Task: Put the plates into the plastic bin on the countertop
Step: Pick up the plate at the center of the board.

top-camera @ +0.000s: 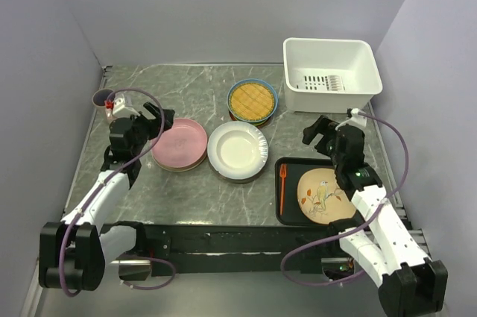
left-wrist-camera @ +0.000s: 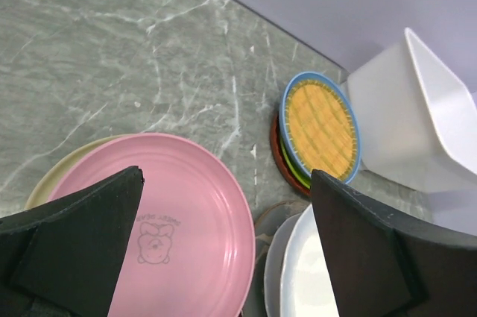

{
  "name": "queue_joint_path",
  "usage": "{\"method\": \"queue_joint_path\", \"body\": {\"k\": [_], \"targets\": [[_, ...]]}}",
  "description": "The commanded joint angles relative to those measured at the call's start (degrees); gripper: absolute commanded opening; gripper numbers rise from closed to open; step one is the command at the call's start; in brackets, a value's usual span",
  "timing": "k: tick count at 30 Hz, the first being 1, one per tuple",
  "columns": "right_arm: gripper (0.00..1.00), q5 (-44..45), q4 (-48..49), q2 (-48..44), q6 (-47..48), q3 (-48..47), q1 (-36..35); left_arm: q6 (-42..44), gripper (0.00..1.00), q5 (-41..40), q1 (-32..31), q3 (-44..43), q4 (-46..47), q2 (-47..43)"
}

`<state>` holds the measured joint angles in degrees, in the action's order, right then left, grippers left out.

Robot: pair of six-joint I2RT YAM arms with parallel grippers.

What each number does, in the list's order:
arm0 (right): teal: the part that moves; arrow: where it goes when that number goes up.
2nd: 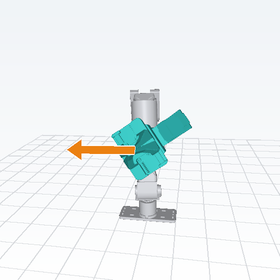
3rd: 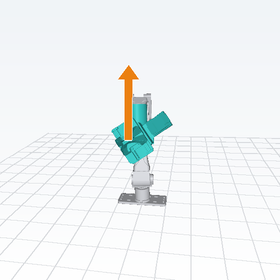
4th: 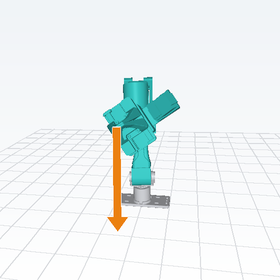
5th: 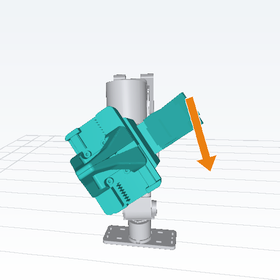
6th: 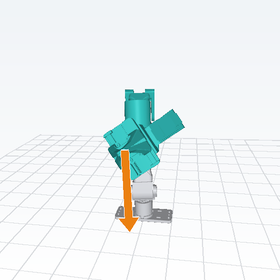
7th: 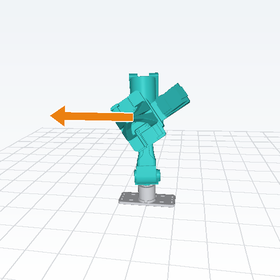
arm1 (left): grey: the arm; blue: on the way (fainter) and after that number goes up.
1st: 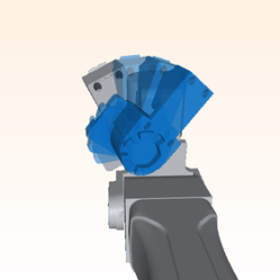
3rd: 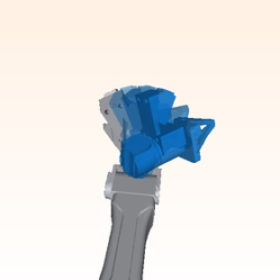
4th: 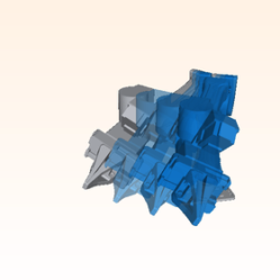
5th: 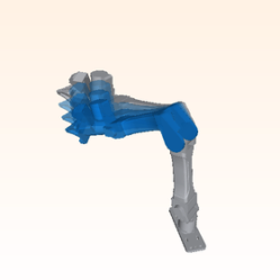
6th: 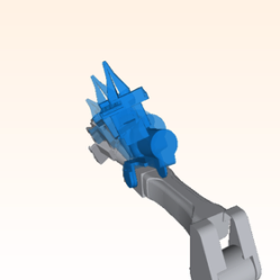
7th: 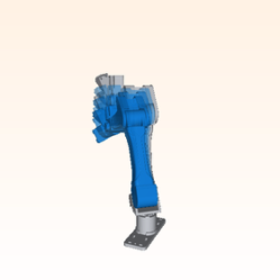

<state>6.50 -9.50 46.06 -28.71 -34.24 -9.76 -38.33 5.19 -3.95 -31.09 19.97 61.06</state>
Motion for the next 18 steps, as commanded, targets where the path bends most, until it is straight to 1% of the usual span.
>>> {"method": "queue_joint_path", "body": {"k": [1, 3, 4, 7, 9, 11, 12, 15, 18], "targets": [[1.0, -3.5, -0.1, -0.4, -4.2, -2.2, -0.1, -1.1, 0.99, 2.4, 0.1, -0.5, 1.9, -3.0], [1.0, -7.9, 3.9, -3.2, -4.9, 0.6, -0.2, -0.4, 0.99, 5.5, 0.1, -1.2, 2.2, -2.5], [1.0, -9.6, 6.9, -3.7, -5.0, 2.5, -0.1, 0.2, 0.99, 11.4, 0.1, -1.1, 2.7, -2.3], [1.0, -16.0, 7.7, -2.8, -4.8, 3.0, -0.2, -1.1, 0.99, 15.7, 0.1, 0.9, 5.6, -1.6], [1.0, -21.3, 8.1, -0.6, -4.2, 3.2, -0.2, -0.4, 0.99, 16.2, 0.1, 0.4, 2.7, -0.5], [1.0, -23.8, 9.2, 0.9, -4.4, 3.8, -0.3, 1.3, 0.99, 17.8, -0.3, -2.4, -3.0, 2.2], [1.0, -25.4, 9.3, 1.2, -4.6, 4.7, -0.4, 1.5, 0.99, 18.4, -0.6, -3.4, -4.4, 3.1], [1.0, -27.3, 13.2, 1.6, -5.7, 6.4, -1.2, 1.3, 0.99, 21.4, -2.6, -4.7, -5.9, 4.7], [1.0, -27.7, 14.1, 2.0, -6.0, 6.7, -2.5, 1.5, 0.99, 23.0, -3.9, -5.7, -8.9, 5.3]]}}
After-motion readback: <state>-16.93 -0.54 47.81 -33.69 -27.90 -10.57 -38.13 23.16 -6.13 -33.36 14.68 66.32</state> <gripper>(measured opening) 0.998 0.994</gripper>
